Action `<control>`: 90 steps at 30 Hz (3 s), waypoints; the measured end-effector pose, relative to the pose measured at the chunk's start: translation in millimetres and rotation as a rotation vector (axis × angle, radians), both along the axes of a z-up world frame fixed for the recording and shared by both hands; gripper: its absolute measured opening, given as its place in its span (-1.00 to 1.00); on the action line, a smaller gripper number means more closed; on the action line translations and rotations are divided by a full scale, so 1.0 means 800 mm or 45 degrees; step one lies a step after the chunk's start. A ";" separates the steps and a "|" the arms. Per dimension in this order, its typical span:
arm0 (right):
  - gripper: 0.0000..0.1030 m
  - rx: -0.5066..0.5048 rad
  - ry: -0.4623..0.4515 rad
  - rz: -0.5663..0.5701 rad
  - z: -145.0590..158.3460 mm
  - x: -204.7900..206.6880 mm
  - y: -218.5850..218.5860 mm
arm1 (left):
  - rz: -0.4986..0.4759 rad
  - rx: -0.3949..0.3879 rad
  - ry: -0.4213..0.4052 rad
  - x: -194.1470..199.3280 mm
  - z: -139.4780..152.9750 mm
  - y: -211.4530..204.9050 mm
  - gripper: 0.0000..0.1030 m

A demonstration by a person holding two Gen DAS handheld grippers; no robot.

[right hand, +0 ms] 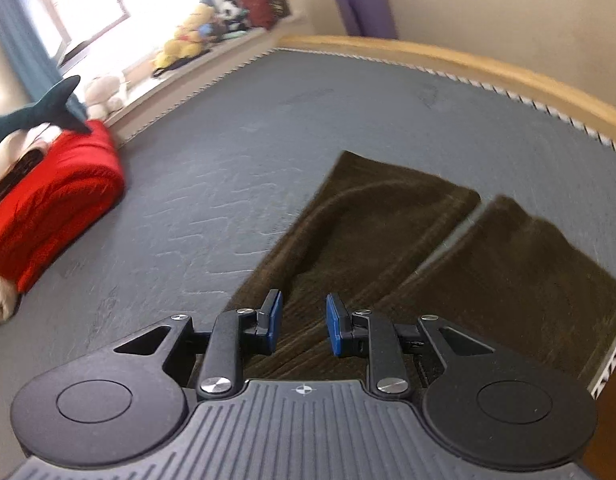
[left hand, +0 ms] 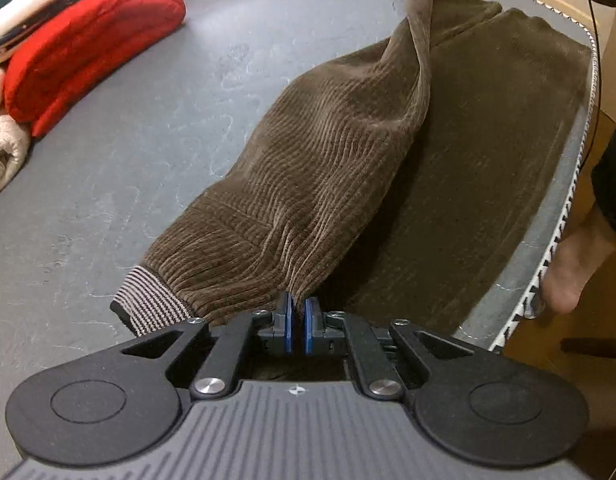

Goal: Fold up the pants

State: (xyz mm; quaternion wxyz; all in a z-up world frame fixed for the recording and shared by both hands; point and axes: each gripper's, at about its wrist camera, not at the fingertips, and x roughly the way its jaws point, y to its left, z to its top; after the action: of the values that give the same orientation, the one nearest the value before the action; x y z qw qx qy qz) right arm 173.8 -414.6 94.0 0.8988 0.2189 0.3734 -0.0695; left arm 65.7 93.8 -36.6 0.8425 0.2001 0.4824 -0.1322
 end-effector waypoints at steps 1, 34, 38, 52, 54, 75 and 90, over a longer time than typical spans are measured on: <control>-0.51 0.027 0.008 -0.016 -0.003 0.005 -0.006 | 0.000 -0.002 0.025 0.005 -0.005 0.002 -0.87; 0.10 -0.321 0.343 0.295 -0.141 0.240 0.133 | 0.057 -0.093 0.273 0.091 -0.041 0.030 -0.69; -0.41 -0.394 0.345 0.320 -0.136 0.232 0.130 | 0.071 -0.115 0.271 0.095 -0.035 0.037 -0.77; -1.00 -0.135 0.082 0.290 -0.003 0.045 0.008 | -0.020 -0.085 -0.001 0.020 0.052 0.063 -0.90; -1.00 -0.171 0.121 0.312 -0.005 -0.001 -0.008 | -0.056 -0.101 0.023 0.005 0.054 0.066 -0.94; -0.21 -0.214 0.212 0.268 -0.080 0.083 -0.005 | 0.118 -0.417 0.273 0.099 0.021 0.026 -0.48; -0.84 -0.345 0.289 0.228 -0.110 0.104 -0.010 | -0.204 0.064 0.268 0.082 -0.046 -0.053 -0.38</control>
State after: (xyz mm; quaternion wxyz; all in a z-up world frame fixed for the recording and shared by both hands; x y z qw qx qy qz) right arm 256.8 -422.8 6.0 0.8747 0.0526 0.4776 -0.0632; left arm 131.4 51.3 -73.5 0.7686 0.2439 0.5538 -0.2073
